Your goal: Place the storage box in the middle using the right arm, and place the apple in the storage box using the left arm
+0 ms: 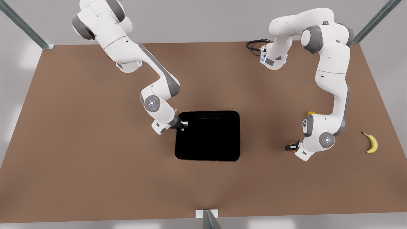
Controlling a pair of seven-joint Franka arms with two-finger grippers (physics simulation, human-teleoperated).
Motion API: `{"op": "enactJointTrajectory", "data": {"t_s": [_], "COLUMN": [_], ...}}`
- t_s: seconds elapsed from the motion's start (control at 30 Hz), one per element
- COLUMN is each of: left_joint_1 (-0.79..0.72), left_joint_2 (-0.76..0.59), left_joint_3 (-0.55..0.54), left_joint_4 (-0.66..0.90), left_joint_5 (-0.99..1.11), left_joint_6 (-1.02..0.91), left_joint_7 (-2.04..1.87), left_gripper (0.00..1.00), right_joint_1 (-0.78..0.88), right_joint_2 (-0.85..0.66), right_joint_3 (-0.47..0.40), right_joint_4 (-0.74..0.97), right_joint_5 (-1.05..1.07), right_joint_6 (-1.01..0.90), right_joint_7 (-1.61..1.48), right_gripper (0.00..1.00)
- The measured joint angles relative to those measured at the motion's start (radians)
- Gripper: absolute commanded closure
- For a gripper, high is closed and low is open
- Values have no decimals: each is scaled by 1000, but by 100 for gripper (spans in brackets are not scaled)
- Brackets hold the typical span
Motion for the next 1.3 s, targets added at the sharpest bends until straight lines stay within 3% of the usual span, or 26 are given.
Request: {"op": "enactJointTrajectory", "data": {"t_s": [0.17,0.23,0.3,0.4,0.5,0.6,0.63,0.67,0.7,0.73,0.8,0.93,1.07,1.2,1.3], "left_joint_1": [0,0,0,0,0,1,0,0,0,-1,-3,-6,-37,-131,-210], "left_joint_2": [0,0,4,6,6,6,6,5,5,3,0,-6,-70,-136,-171], "left_joint_3": [0,0,0,0,0,0,0,0,0,0,0,0,0,2,3], "left_joint_4": [0,0,0,0,0,0,0,0,0,0,0,1,0,0,0], "left_joint_5": [0,0,0,0,0,0,0,0,0,0,0,5,9,12,12], "left_joint_6": [0,3,5,6,6,6,6,5,5,3,0,-4,-59,-120,-154], "left_joint_7": [0,0,0,0,0,0,0,-1,-2,-3,-5,-8,-16,-110,-205], "left_gripper": [3,25,27,30,30,38,40,40,40,40,40,40,40,40,40], "right_joint_1": [11,8,-25,-200,-535,-711,-703,-533,-455,-470,-450,-234,-361,-284,-333], "right_joint_2": [6,5,-13,-180,-375,-383,-411,-472,-503,-453,-438,-425,-404,-399,-397], "right_joint_3": [-2,-5,-17,-35,-45,-39,-64,-259,-354,-358,-358,-374,-377,-376,-377], "right_joint_4": [13,28,47,22,-152,-53,-44,-43,20,201,281,180,180,179,179], "right_joint_5": [-8,-5,-8,-14,-34,-163,-163,-163,-161,-155,-151,-145,-146,-146,-146], "right_joint_6": [-5,-31,-74,-245,-320,-528,-575,-633,-719,-917,-1008,-869,-855,-815,-801], "right_joint_7": [-1,-1,-2,-67,-471,-555,-628,-669,-697,-701,-697,-697,-697,-683,-683], "right_gripper": [0,0,0,0,0,0,0,0,0,0,0,0,0,0,0]}}
